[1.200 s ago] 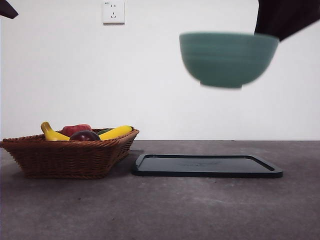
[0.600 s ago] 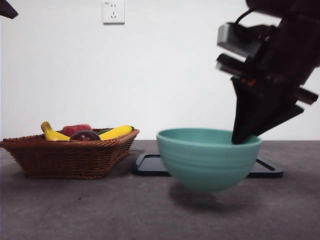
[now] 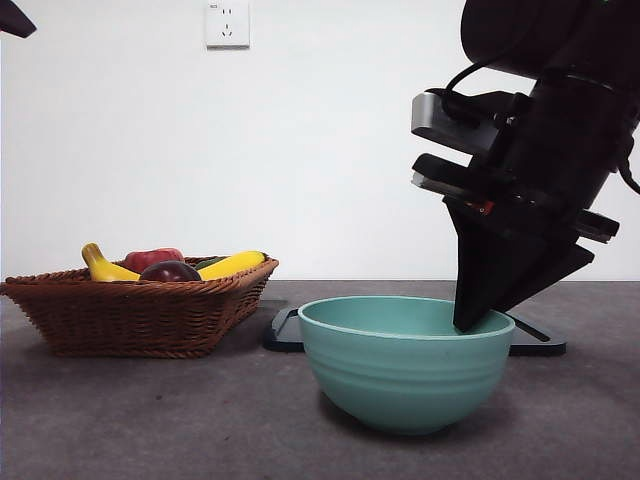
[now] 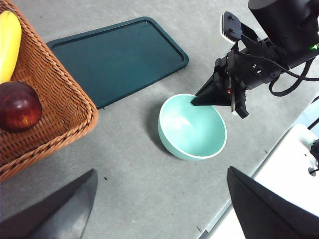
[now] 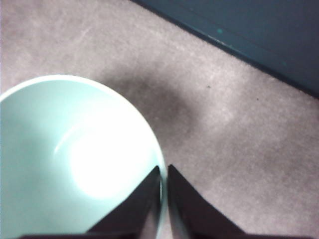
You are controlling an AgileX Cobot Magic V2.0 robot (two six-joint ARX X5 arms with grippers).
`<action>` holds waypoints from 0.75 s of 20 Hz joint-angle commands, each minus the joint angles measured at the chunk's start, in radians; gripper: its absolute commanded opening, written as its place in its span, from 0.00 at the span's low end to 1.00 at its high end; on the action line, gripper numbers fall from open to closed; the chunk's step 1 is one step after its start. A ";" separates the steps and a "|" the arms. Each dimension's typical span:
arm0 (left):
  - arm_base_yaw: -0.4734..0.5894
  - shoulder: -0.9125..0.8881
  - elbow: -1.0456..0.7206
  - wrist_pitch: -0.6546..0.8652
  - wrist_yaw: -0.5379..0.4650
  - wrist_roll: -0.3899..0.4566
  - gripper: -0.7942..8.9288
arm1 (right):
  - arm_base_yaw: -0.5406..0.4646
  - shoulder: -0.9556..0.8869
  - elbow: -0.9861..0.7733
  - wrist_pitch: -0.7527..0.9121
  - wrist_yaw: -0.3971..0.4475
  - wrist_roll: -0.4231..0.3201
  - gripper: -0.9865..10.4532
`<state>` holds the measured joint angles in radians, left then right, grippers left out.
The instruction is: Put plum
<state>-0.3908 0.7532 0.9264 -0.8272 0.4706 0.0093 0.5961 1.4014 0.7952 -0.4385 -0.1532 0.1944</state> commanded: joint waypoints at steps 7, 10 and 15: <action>-0.004 0.005 0.010 0.007 0.002 0.001 0.50 | 0.009 -0.028 0.021 -0.005 0.006 0.016 0.32; -0.004 0.005 0.010 0.007 0.003 0.001 0.50 | 0.009 -0.110 0.046 -0.040 0.014 0.015 0.32; -0.004 0.005 0.010 0.007 0.003 0.001 0.50 | 0.009 -0.283 0.098 -0.142 0.015 0.015 0.32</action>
<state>-0.3908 0.7532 0.9264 -0.8280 0.4706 0.0093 0.5957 1.1107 0.8730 -0.5842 -0.1379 0.1993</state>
